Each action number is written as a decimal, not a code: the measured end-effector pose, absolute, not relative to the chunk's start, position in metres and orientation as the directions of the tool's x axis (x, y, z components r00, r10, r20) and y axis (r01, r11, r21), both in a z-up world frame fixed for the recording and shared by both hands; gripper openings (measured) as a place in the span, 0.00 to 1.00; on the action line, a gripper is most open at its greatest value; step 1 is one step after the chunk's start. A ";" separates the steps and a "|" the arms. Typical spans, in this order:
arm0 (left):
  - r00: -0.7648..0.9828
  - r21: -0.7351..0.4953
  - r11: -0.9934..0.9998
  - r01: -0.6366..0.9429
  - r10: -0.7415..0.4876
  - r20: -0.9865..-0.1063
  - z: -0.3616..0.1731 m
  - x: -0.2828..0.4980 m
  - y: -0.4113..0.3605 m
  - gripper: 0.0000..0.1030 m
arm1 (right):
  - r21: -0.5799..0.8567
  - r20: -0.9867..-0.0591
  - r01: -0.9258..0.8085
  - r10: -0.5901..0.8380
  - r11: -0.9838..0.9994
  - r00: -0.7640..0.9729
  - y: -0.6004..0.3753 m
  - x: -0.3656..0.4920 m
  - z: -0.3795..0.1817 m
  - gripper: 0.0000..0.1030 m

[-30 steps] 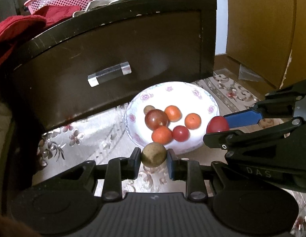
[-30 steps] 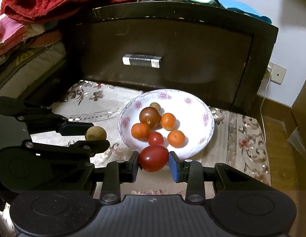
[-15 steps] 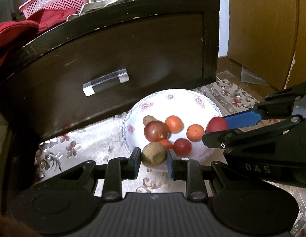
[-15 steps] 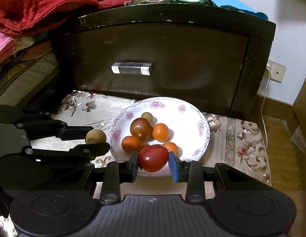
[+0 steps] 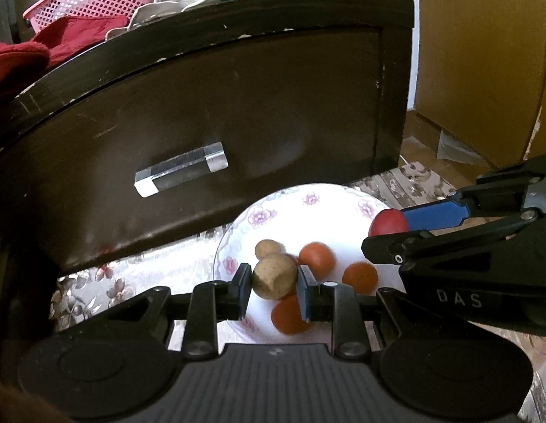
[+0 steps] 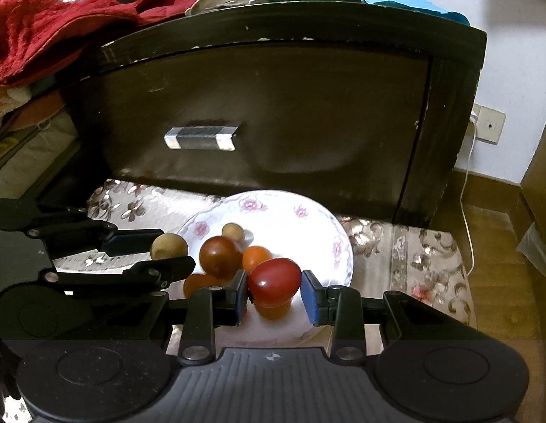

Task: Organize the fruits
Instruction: 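Open the right gripper to drop the tomato while the left releases the tan fruit into the bowl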

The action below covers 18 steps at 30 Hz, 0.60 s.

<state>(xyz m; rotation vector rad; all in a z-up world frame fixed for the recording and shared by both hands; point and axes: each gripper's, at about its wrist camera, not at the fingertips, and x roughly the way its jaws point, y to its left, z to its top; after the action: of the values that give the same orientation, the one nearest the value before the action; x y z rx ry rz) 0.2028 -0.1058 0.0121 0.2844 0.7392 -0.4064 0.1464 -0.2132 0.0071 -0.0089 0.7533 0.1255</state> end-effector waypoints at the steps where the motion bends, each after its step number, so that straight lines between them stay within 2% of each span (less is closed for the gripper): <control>1: 0.668 0.108 0.886 0.452 -0.255 -0.699 0.012 0.206 -0.107 0.31 | 0.036 -0.681 -0.117 0.110 0.992 0.724 -0.214 0.149 0.007 0.30; 18: 0.646 0.127 0.873 0.472 -0.244 -0.723 -0.007 0.232 -0.121 0.31 | 0.072 -0.702 -0.138 0.149 0.988 0.696 -0.232 0.183 -0.008 0.30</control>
<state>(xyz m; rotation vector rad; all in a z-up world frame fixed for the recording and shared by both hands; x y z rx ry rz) 0.2319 -0.1209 -0.0068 0.3187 0.7668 -0.4151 0.1835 -0.2319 -0.0082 0.0137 0.7846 0.1601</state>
